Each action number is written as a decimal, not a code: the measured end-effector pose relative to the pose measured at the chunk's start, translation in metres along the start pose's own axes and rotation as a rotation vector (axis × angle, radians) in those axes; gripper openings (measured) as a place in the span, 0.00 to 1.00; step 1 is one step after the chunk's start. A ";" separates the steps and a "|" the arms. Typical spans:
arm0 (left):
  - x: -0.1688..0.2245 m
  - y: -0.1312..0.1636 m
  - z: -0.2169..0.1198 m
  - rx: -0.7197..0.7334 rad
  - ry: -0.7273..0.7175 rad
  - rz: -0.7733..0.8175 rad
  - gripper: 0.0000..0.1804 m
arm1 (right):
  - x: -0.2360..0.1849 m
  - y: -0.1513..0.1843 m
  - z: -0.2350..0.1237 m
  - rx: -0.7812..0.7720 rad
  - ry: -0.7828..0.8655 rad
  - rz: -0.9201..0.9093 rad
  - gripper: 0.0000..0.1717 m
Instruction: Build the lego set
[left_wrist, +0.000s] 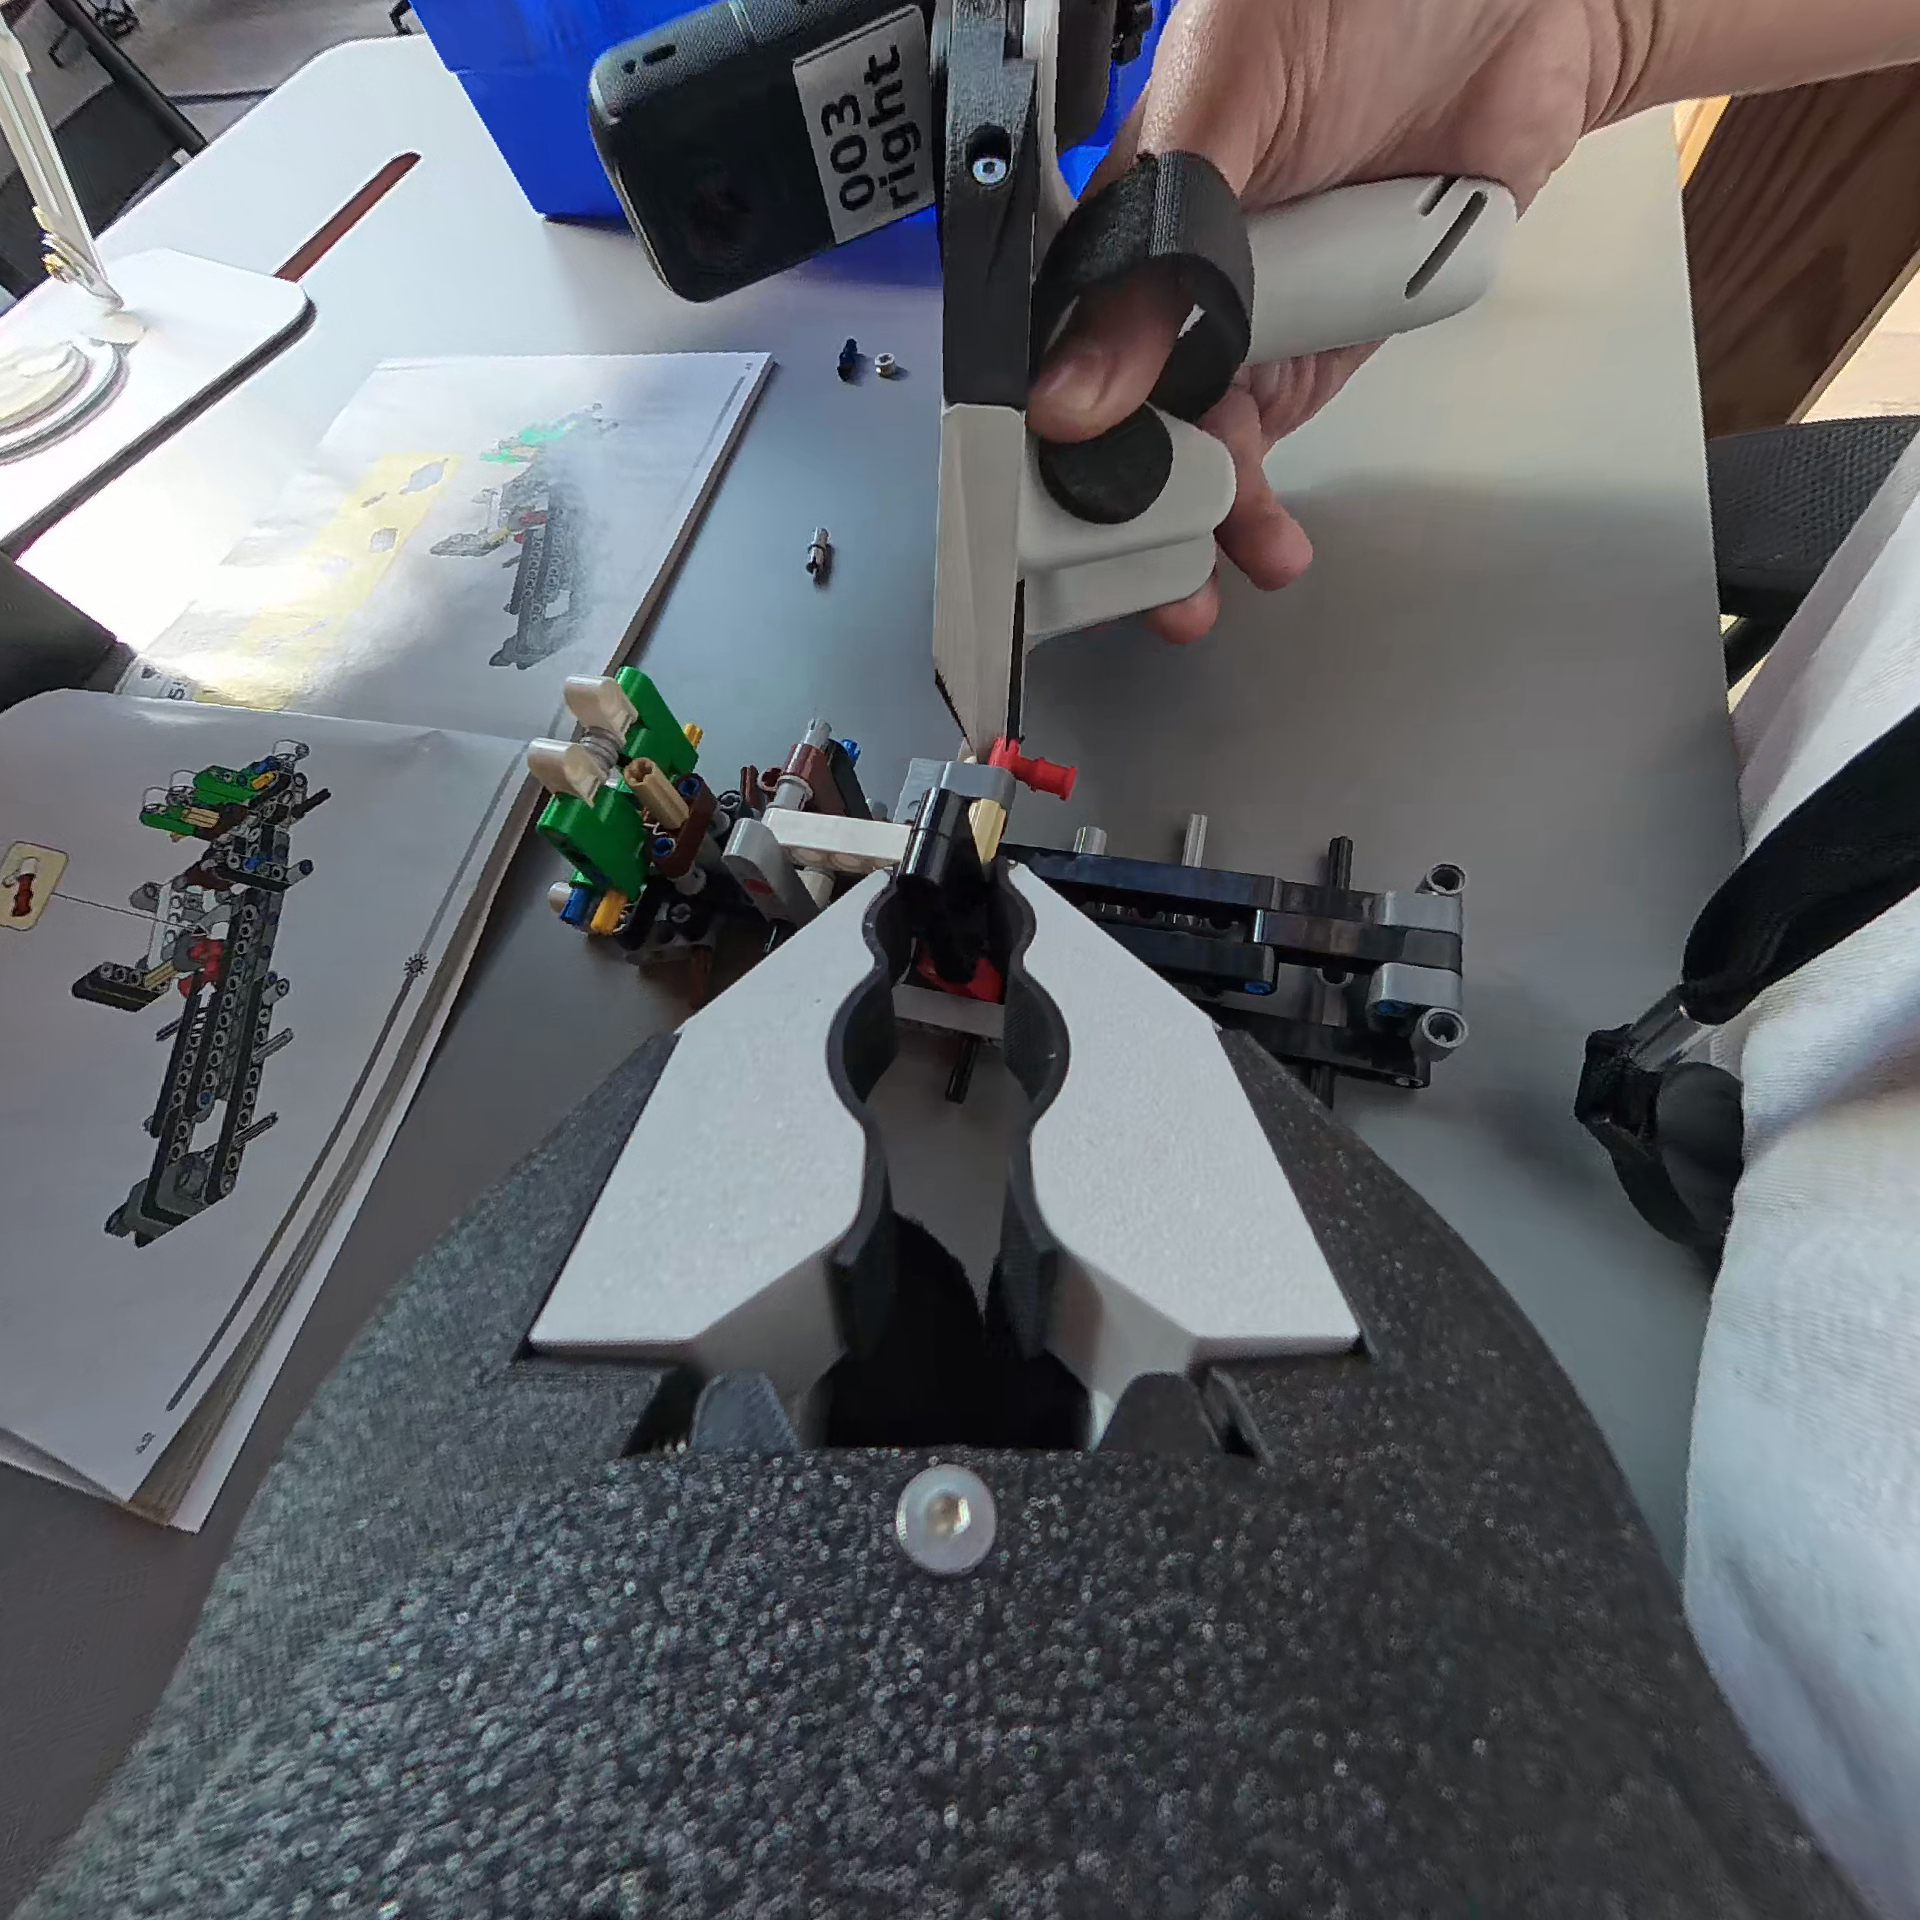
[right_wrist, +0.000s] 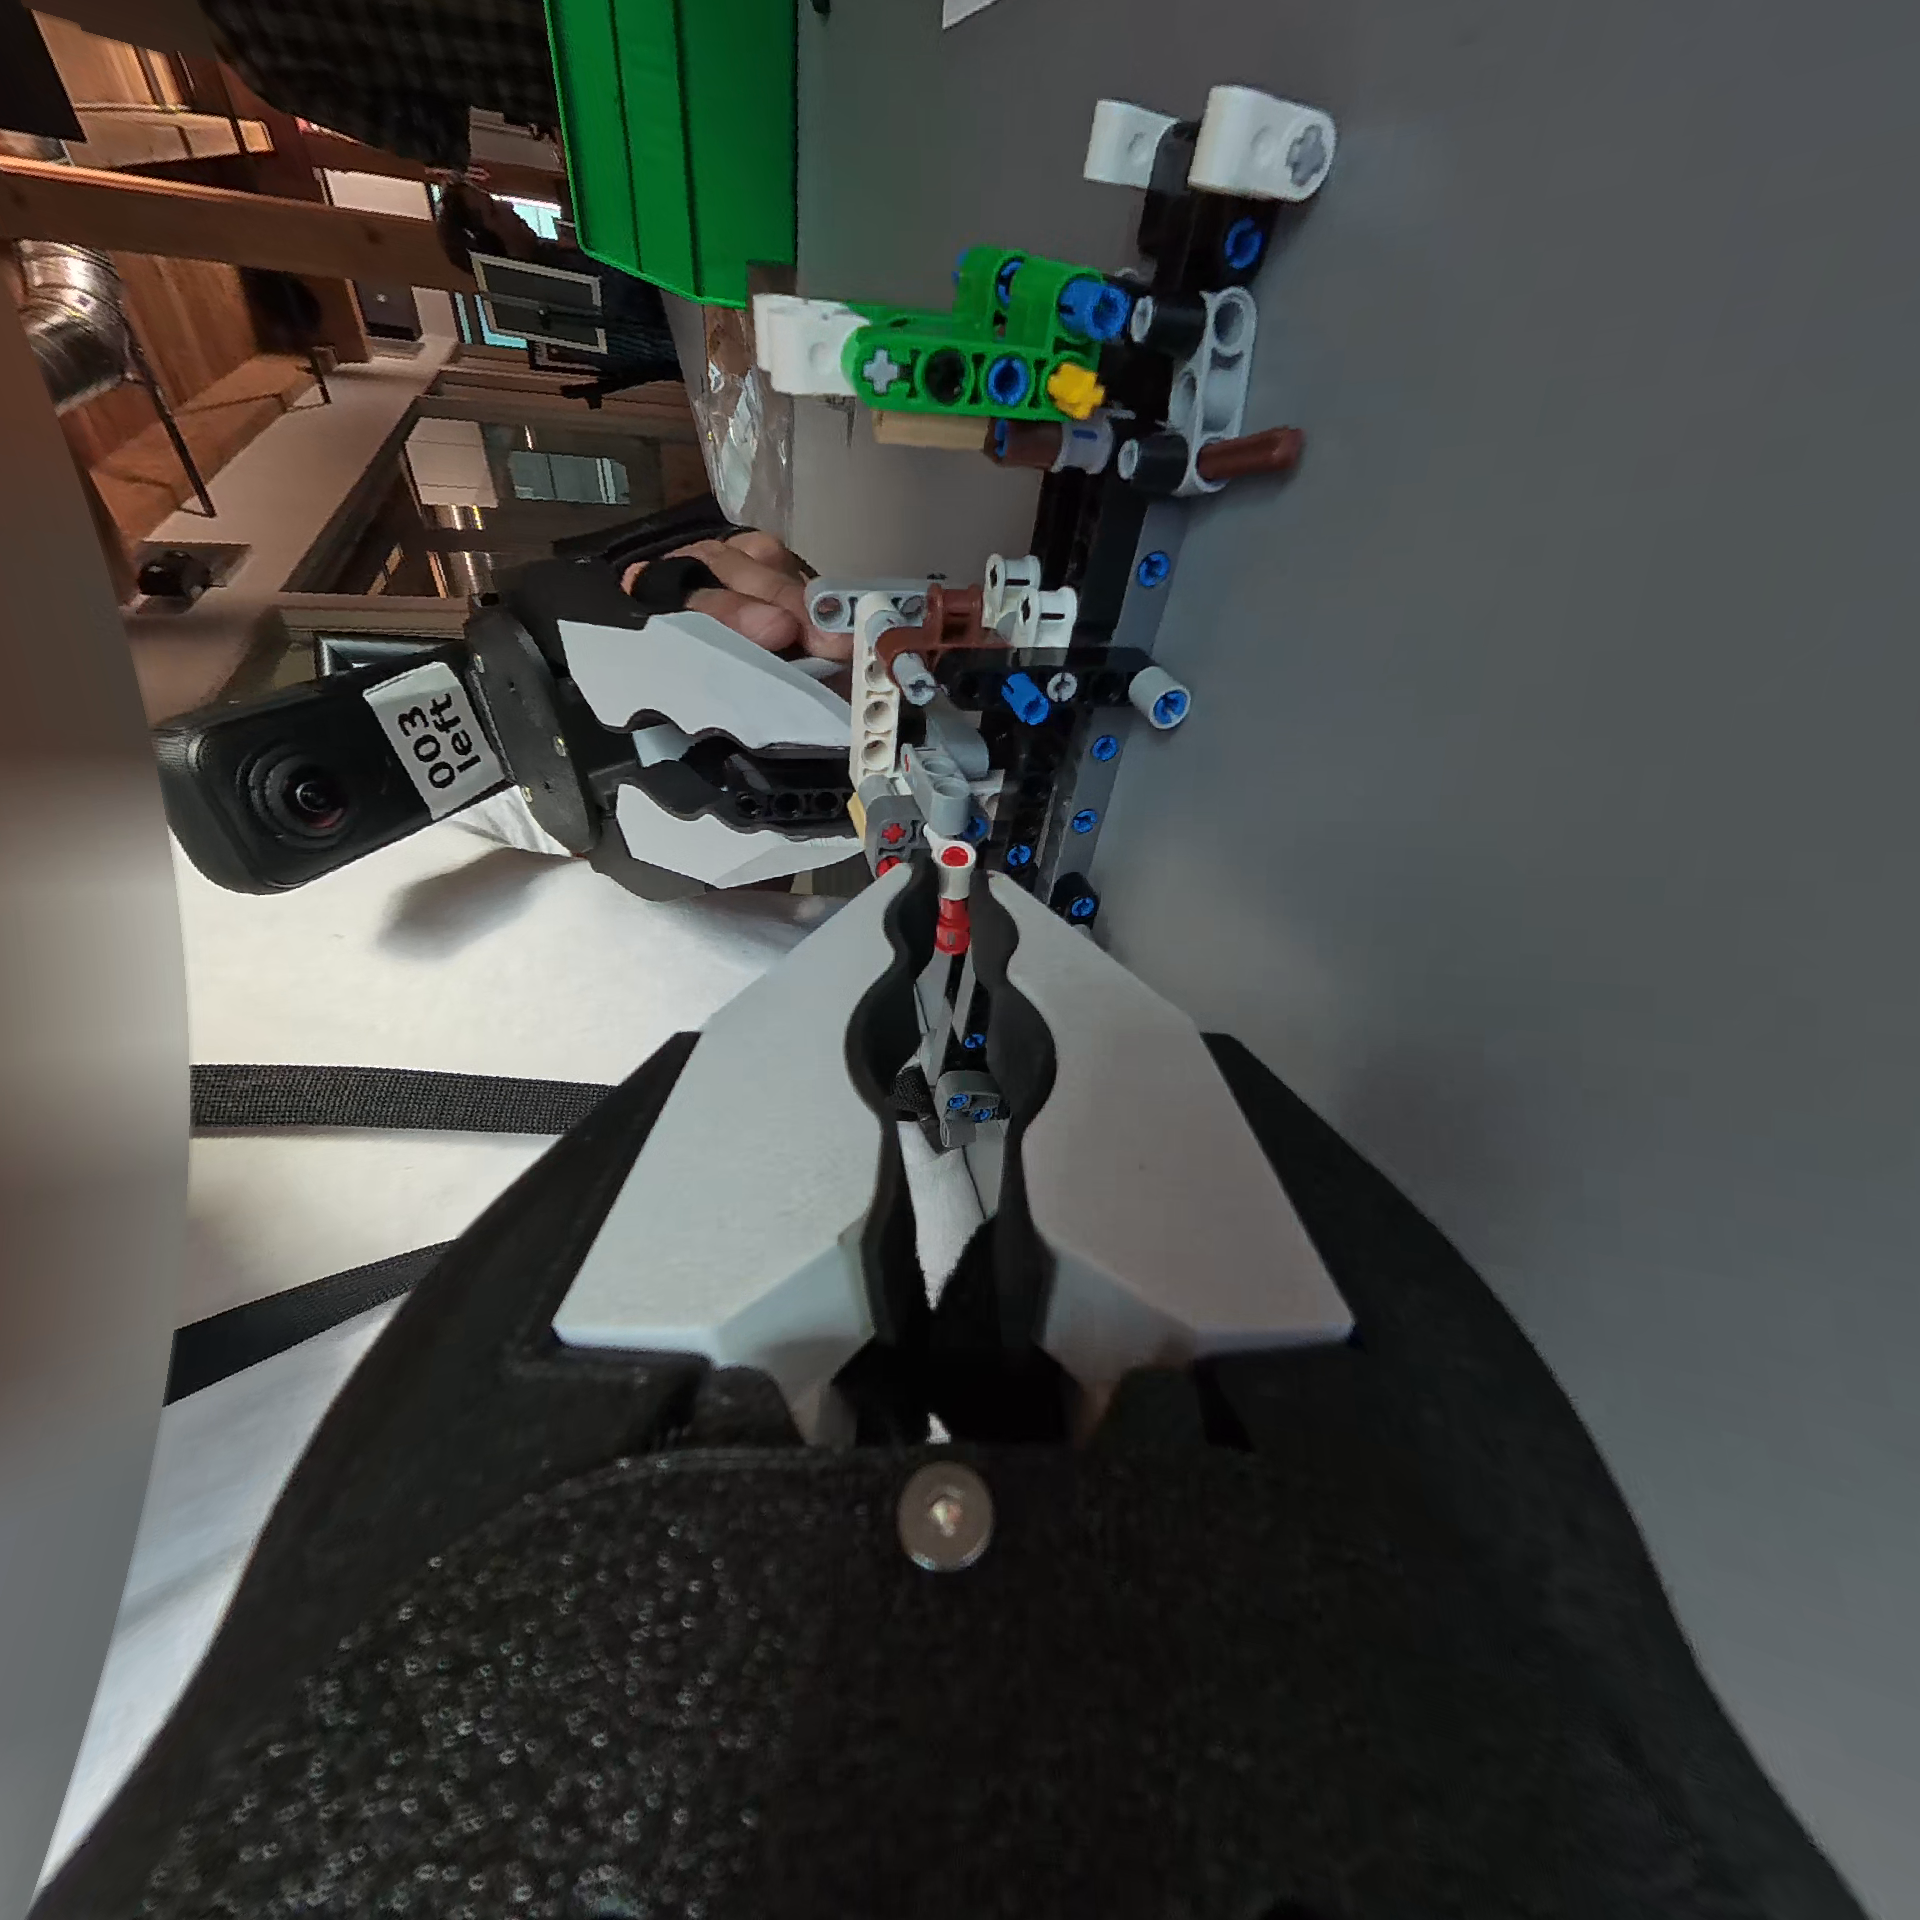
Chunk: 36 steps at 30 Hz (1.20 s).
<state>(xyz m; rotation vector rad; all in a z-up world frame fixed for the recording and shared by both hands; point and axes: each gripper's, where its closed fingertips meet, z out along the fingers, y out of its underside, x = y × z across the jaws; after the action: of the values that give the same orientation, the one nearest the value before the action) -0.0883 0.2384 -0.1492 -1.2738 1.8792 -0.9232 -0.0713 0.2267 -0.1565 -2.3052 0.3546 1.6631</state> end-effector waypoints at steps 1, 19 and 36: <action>0.000 0.000 0.000 0.003 -0.003 0.005 0.07 | 0.000 0.000 0.000 0.007 -0.007 0.010 0.02; 0.005 0.001 -0.002 0.009 0.006 0.113 0.07 | -0.002 0.007 0.000 -0.282 0.048 0.039 0.02; 0.005 0.001 -0.002 0.042 0.005 0.050 0.07 | -0.004 0.007 0.000 -0.266 0.039 0.046 0.02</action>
<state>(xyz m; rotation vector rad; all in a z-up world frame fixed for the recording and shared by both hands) -0.0914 0.2339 -0.1495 -1.1957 1.8772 -0.9359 -0.0754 0.2204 -0.1529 -2.5391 0.2063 1.7850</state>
